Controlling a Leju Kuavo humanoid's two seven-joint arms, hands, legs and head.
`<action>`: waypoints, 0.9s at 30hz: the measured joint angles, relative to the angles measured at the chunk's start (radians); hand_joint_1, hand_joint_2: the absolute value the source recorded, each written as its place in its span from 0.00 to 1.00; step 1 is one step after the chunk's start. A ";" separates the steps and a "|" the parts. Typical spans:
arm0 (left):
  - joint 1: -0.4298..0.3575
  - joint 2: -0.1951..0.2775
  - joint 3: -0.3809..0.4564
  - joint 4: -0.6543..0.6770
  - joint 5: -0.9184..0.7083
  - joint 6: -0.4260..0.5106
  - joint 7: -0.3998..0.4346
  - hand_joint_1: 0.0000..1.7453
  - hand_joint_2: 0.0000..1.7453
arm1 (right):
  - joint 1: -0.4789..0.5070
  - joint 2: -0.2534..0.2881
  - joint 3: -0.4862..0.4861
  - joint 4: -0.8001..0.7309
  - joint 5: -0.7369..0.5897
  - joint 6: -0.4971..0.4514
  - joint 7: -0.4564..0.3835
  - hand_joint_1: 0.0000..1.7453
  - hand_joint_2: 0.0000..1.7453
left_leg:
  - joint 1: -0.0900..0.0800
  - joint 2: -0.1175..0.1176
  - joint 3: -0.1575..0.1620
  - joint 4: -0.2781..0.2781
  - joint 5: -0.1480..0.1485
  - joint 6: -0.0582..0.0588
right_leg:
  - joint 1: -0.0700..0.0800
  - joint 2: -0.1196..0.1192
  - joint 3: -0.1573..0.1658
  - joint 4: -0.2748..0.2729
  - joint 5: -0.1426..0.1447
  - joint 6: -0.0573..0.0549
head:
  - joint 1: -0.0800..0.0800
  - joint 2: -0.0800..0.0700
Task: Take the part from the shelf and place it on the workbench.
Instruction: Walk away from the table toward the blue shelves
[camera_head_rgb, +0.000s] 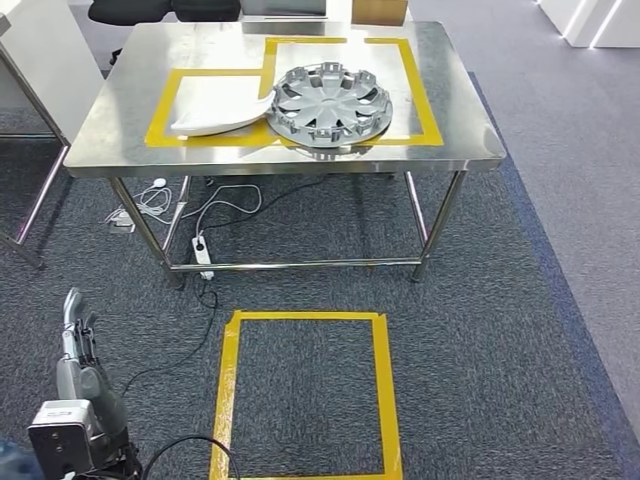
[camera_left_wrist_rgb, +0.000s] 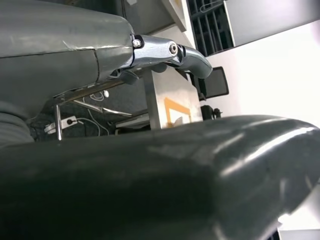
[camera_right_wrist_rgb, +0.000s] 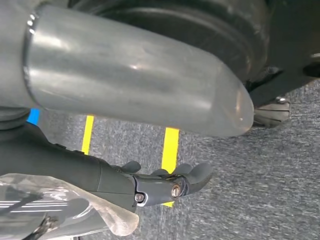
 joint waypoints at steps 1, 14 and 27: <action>0.001 0.000 0.003 0.000 0.000 0.000 -0.001 0.00 0.00 | 0.000 0.000 0.000 0.000 0.002 0.000 0.000 0.00 0.00 | -0.001 0.000 0.000 0.001 0.000 0.000 | 0.001 0.000 0.044 -0.075 0.033 -0.006 | 0.000 0.000; 0.070 -0.004 0.065 -0.056 -0.044 -0.001 0.043 0.00 0.00 | 0.031 0.067 0.097 -0.042 0.036 0.037 -0.086 0.00 0.00 | 0.009 -0.005 -0.141 0.311 -0.135 -0.057 | -0.001 -0.002 0.119 -0.245 0.084 -0.051 | -0.008 0.000; 0.151 -0.010 0.131 -0.081 0.019 0.008 -0.047 0.00 0.00 | 0.295 -0.616 1.943 -1.345 -1.649 -0.638 0.645 0.00 0.00 | 0.012 0.008 -0.038 0.024 0.004 0.006 | -0.013 0.001 0.008 0.013 -0.051 0.010 | 0.032 0.000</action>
